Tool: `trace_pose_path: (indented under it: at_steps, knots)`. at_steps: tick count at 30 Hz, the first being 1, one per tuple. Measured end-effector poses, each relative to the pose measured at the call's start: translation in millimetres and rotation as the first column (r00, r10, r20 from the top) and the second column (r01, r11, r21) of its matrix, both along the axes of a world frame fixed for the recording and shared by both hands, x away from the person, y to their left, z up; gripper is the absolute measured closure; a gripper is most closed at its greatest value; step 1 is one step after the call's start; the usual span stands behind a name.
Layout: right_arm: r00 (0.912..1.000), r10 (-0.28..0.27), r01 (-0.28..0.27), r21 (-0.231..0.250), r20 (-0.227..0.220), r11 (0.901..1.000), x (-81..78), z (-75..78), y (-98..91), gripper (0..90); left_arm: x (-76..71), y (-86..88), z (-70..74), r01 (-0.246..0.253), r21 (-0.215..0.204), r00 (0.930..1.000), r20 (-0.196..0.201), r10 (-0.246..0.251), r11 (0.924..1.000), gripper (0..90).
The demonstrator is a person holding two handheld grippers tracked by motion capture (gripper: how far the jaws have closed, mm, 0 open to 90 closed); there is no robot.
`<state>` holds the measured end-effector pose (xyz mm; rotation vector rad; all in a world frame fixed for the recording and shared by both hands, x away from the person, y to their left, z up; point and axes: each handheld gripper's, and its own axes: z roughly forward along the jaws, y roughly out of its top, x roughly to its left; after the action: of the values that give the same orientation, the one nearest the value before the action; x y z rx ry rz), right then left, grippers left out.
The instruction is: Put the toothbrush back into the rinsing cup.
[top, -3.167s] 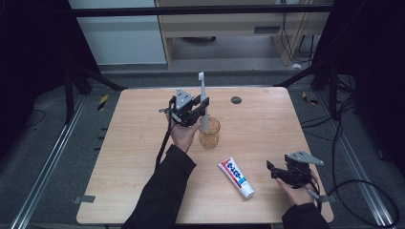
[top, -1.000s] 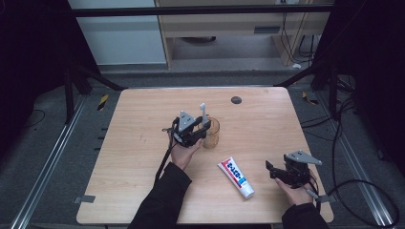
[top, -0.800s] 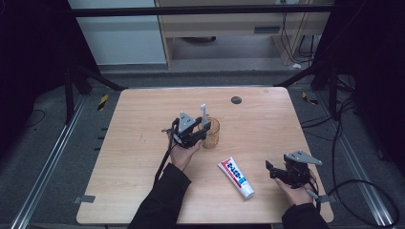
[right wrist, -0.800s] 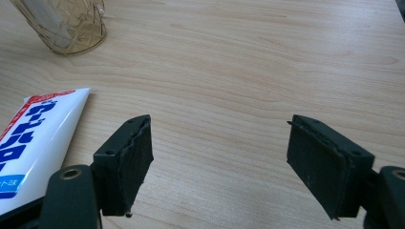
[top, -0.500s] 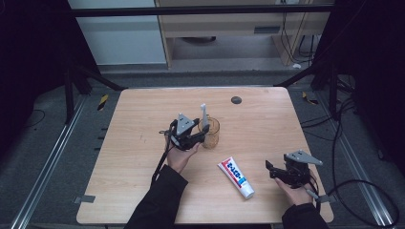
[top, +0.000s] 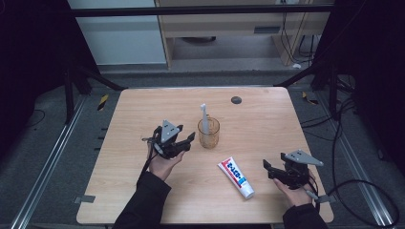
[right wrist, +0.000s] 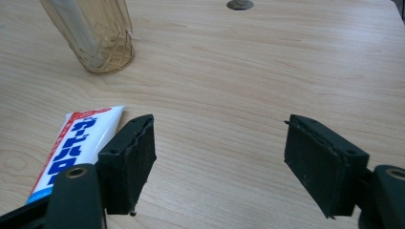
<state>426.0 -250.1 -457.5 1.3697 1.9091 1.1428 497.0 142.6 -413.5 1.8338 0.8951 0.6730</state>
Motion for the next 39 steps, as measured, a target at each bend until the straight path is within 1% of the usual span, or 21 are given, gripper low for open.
trace_pose_path:
  at_steps: [2,3,6,7,9,10,11,14,15,16,18,19,21,23,27,28,30,32,36,38,39]
  knots:
    - [0.9999,0.005,-0.005,-0.003,-0.009,1.0000,-0.9,0.5,1.3,28.5,-5.1,7.1,-0.9,-0.003,0.044,1.0000,-0.004,0.003,0.9990,42.8]
    - [0.9999,0.010,-0.010,-0.003,-0.013,0.9999,-1.4,0.6,2.2,29.3,-6.6,10.1,-1.5,-0.004,0.050,1.0000,-0.007,0.004,0.9988,42.4]
    - [0.9996,0.017,-0.018,-0.012,-0.021,0.9998,-1.4,0.4,3.8,31.1,-12.0,23.0,-5.4,-0.007,0.025,0.9991,-0.041,0.008,0.9997,41.2]
    - [0.9994,0.021,-0.022,-0.011,-0.026,0.9997,-1.4,0.4,4.4,32.0,-14.3,27.1,-6.9,-0.007,0.025,0.9986,-0.053,0.008,0.9997,40.6]
    - [0.9989,0.033,-0.033,-0.016,-0.034,0.9993,-1.8,0.3,5.9,32.9,-20.4,35.3,-10.0,-0.012,0.035,0.9975,-0.069,0.014,0.9993,40.2]
    - [0.9986,0.039,-0.040,-0.020,-0.036,0.9990,-2.2,0.2,6.7,33.9,-24.2,40.2,-11.8,-0.010,0.033,0.9970,-0.076,0.013,0.9994,40.1]
    - [0.9980,0.044,-0.045,-0.012,-0.046,0.9989,-3.1,0.8,8.0,34.6,-28.1,44.9,-14.0,-0.009,0.031,0.9965,-0.083,0.012,0.9995,39.9]
    - [0.9968,0.055,-0.056,-0.023,-0.058,0.9982,-4.0,0.4,10.3,36.9,-39.9,61.7,-22.8,-0.022,0.067,0.9952,-0.094,0.028,0.9975,40.2]
    - [0.9965,0.061,-0.062,-0.030,-0.057,0.9976,-3.8,-0.3,10.3,38.1,-43.1,67.5,-26.6,-0.036,0.059,0.9945,-0.096,0.042,0.9976,40.3]
    - [0.9958,0.066,-0.068,-0.026,-0.064,0.9974,-4.0,-0.4,10.9,38.8,-45.3,73.4,-30.2,-0.046,0.052,0.9929,-0.107,0.051,0.9976,40.6]
    - [0.9945,0.075,-0.077,-0.026,-0.073,0.9967,-4.2,-0.7,12.3,42.5,-48.9,83.3,-37.9,-0.066,0.055,0.9895,-0.125,0.072,0.9963,40.8]
    - [0.9936,0.081,-0.083,-0.026,-0.078,0.9962,-4.3,-0.8,13.4,43.7,-50.5,87.7,-41.9,-0.073,0.060,0.9880,-0.132,0.080,0.9955,40.9]
    - [0.9916,0.095,-0.098,-0.028,-0.088,0.9948,-5.2,-0.9,16.0,46.8,-54.6,96.1,-49.6,-0.086,0.085,0.9841,-0.148,0.098,0.9927,40.9]
    - [0.9894,0.109,-0.112,-0.037,-0.096,0.9930,-5.7,-1.3,18.7,48.6,-57.9,105.0,-55.5,-0.099,0.083,0.9789,-0.171,0.112,0.9916,41.4]
    - [0.9845,0.130,-0.136,-0.046,-0.118,0.9897,-5.4,-0.6,24.8,48.5,-60.6,119.3,-60.7,-0.129,0.079,0.9697,-0.199,0.142,0.9885,42.4]
    - [0.9828,0.133,-0.140,-0.046,-0.128,0.9890,-5.6,0.2,26.5,48.3,-60.7,121.5,-61.6,-0.136,0.081,0.9664,-0.209,0.150,0.9874,42.6]
    - [0.9796,0.146,-0.154,-0.049,-0.138,0.9868,-4.8,1.7,29.4,47.9,-59.6,124.6,-62.9,-0.139,0.096,0.9650,-0.210,0.156,0.9857,42.6]
    - [0.9777,0.146,-0.155,-0.046,-0.151,0.9869,-3.4,3.2,33.1,47.1,-58.1,126.4,-64.9,-0.141,0.103,0.9638,-0.213,0.161,0.9846,42.4]
    - [0.9745,0.150,-0.161,-0.055,-0.167,0.9855,2.1,5.9,42.6,45.1,-54.1,126.9,-70.3,-0.149,0.143,0.9596,-0.218,0.178,0.9784,42.6]
    - [0.9729,0.154,-0.166,-0.061,-0.172,0.9842,4.6,7.9,47.8,43.3,-53.0,127.8,-71.2,-0.150,0.151,0.9580,-0.222,0.182,0.9770,42.4]
    - [0.9716,0.160,-0.171,-0.054,-0.175,0.9838,5.1,9.2,50.5,42.4,-52.7,128.2,-71.4,-0.155,0.149,0.9569,-0.223,0.186,0.9765,42.2]
